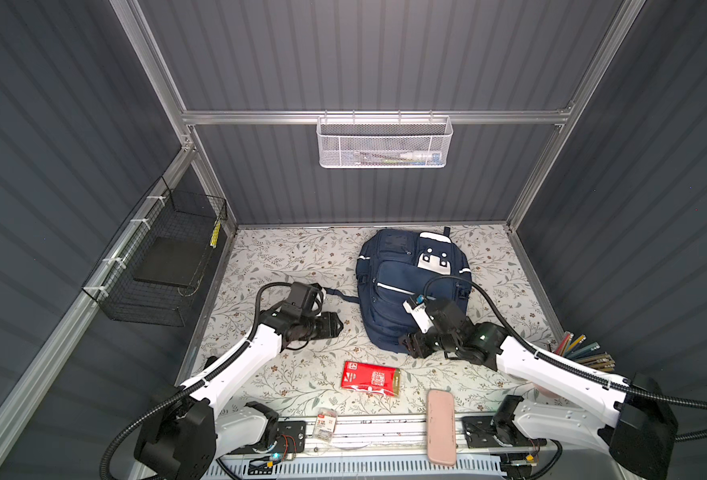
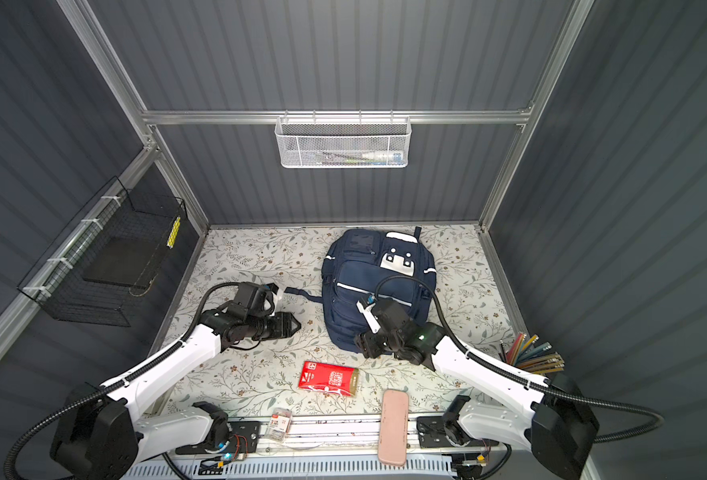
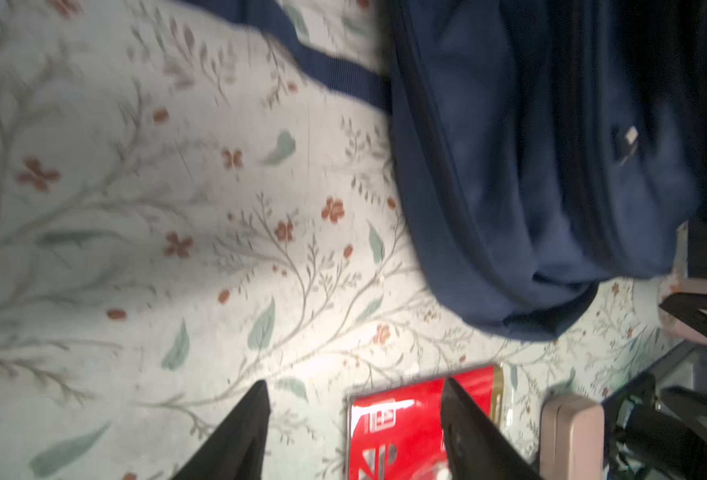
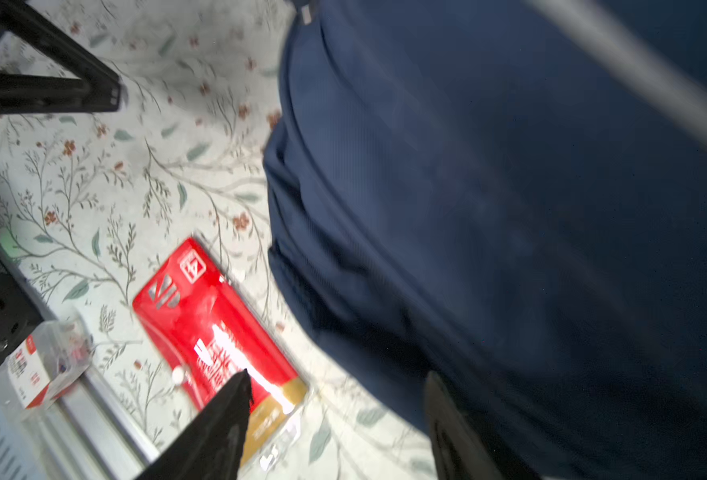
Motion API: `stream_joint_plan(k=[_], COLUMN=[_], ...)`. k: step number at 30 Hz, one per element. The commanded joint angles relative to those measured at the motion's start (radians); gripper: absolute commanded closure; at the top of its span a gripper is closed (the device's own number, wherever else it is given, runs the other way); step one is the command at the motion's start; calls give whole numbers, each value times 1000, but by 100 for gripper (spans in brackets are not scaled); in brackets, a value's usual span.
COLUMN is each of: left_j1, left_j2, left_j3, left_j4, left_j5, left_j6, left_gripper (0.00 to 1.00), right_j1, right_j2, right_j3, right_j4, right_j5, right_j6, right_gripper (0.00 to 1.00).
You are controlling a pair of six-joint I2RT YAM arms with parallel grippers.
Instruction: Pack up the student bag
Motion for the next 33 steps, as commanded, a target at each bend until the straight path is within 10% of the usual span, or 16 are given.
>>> stream_joint_plan(k=[1, 12, 23, 33], left_j1=[-87, -124, -191, -217], left_j2=[-31, -85, -94, -34], left_j3=[-46, -182, -316, -349], left_j4=[-71, 30, 185, 271], left_j5=[-15, -49, -51, -43], left_j6=[-94, -238, -398, -442], left_gripper=[34, 35, 58, 60], right_j1=[18, 131, 169, 190], right_j2=[-36, -19, 153, 288], right_j3=[-43, -264, -277, -273], right_j4=[-61, 164, 305, 559], right_j5=[-34, -68, -129, -153], right_j6=[303, 659, 772, 789], right_gripper=[34, 35, 50, 70])
